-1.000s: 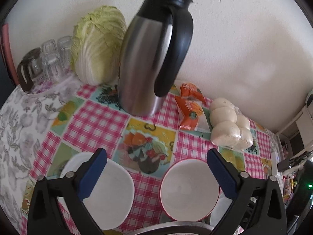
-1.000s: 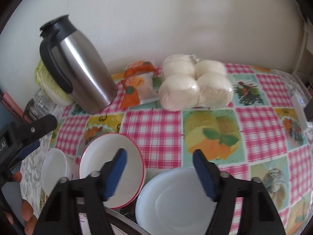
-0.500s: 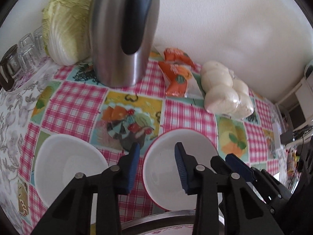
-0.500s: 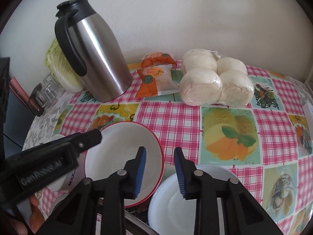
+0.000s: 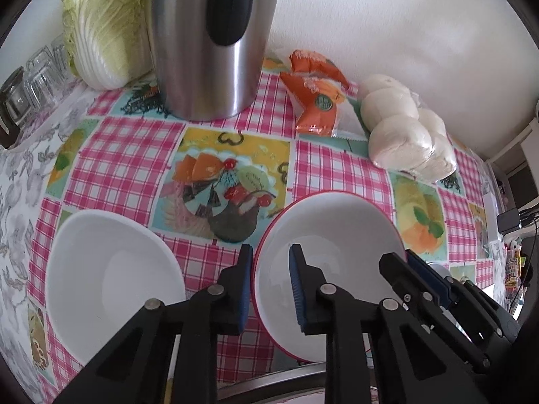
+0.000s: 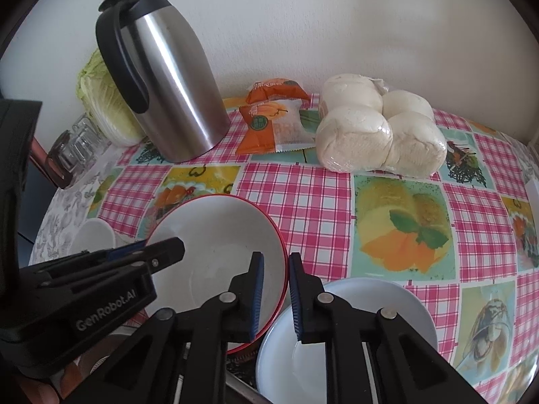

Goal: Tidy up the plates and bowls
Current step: 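Close both grippers side by side on the red-rimmed bowl rim, then lift the red-rimmed bowl with both grippers and carry it over the steel basin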

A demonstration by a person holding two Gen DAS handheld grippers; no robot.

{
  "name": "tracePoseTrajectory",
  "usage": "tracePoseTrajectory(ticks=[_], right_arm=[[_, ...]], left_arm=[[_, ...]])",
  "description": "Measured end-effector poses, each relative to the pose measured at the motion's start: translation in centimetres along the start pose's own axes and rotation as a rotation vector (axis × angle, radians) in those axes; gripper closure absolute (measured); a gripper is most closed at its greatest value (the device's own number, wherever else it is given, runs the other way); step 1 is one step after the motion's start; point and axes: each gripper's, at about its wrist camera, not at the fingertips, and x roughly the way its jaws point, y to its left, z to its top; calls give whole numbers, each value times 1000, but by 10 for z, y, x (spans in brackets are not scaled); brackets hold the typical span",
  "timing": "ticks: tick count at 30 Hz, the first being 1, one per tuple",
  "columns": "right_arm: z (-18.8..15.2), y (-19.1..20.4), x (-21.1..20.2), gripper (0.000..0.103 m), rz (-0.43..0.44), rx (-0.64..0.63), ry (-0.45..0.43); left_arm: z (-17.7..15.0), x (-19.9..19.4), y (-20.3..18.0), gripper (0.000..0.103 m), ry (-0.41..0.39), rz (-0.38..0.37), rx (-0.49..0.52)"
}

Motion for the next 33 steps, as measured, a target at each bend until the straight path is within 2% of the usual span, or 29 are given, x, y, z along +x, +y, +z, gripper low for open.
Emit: tracePoseTrajectory(ticks=[8, 13, 19, 25, 30, 33], right_arm=[[-1, -3, 7, 93, 6, 6, 5], [-2, -1, 10, 93, -2, -2, 6], [-5, -6, 18, 93, 30, 24, 20], [-4, -9, 13, 92, 51, 56, 3], [0, -9, 1, 92, 59, 82, -40], [3, -8, -8, 92, 60, 84, -85]], left_arm=[[-4, 13, 0, 81, 31, 1, 4], [-8, 16, -7, 81, 29, 58, 59], [-7, 19, -12, 82, -1, 82, 93], [-3, 8, -8, 82, -27, 33, 58], [1, -9, -9, 82, -74, 26, 57], [2, -20, -13, 82, -127, 30, 66]])
